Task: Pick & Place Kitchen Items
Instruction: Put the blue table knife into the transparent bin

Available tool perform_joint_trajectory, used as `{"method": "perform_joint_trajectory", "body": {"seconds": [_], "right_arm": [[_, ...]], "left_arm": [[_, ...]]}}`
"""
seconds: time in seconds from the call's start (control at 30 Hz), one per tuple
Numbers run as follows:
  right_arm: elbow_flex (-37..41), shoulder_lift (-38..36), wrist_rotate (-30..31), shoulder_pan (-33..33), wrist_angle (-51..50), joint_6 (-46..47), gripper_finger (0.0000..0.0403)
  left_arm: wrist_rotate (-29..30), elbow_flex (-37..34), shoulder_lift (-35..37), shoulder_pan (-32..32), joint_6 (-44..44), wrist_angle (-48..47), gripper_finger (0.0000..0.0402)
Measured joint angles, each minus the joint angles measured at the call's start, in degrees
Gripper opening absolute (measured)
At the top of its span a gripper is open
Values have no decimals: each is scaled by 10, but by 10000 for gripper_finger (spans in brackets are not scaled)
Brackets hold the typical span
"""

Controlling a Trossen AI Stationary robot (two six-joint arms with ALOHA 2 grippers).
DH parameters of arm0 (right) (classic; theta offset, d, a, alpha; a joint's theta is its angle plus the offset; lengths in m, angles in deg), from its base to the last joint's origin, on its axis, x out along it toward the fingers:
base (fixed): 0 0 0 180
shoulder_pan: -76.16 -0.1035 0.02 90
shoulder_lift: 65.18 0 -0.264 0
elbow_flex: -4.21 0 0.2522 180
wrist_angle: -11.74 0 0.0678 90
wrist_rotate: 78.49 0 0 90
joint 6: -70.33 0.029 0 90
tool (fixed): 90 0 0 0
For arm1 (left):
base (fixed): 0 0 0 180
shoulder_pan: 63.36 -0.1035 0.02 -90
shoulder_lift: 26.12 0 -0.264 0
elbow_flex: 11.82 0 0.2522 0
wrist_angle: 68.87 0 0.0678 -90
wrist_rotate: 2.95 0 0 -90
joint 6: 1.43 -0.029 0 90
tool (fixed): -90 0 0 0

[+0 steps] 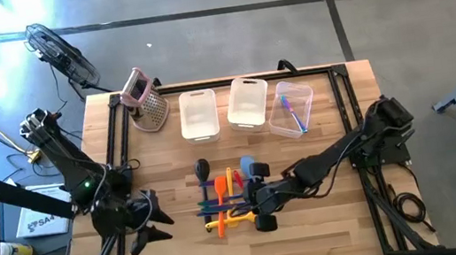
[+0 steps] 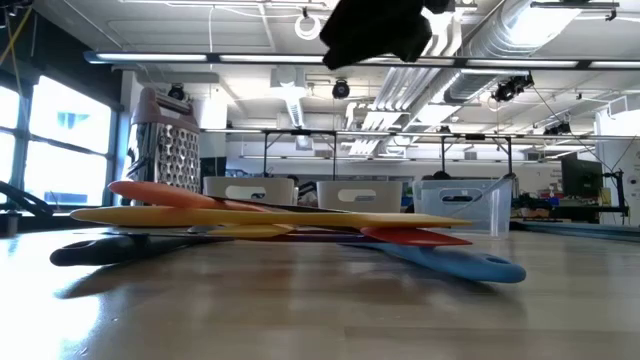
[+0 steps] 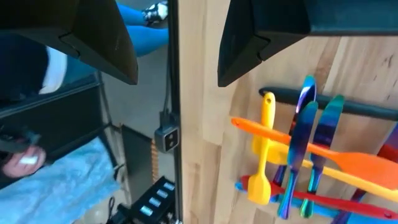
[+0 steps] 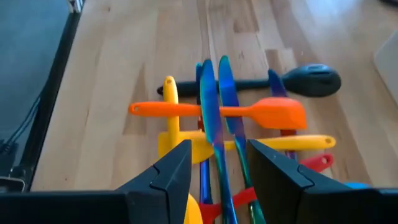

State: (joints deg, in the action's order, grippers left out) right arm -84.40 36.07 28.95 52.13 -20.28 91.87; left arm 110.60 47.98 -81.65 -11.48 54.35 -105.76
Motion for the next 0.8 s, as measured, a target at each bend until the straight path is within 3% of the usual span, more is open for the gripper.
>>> {"method": "perform_joint_trajectory", "body": {"seconds": [0.43, 0.8], "right_arm": [[0, 47, -71, 20, -6, -61, 146], [0, 90, -76, 32, 13, -83, 146]], "left_arm": [[0, 0, -21, -1, 2, 3, 216], [11, 0, -21, -1, 0, -11, 216]]}}
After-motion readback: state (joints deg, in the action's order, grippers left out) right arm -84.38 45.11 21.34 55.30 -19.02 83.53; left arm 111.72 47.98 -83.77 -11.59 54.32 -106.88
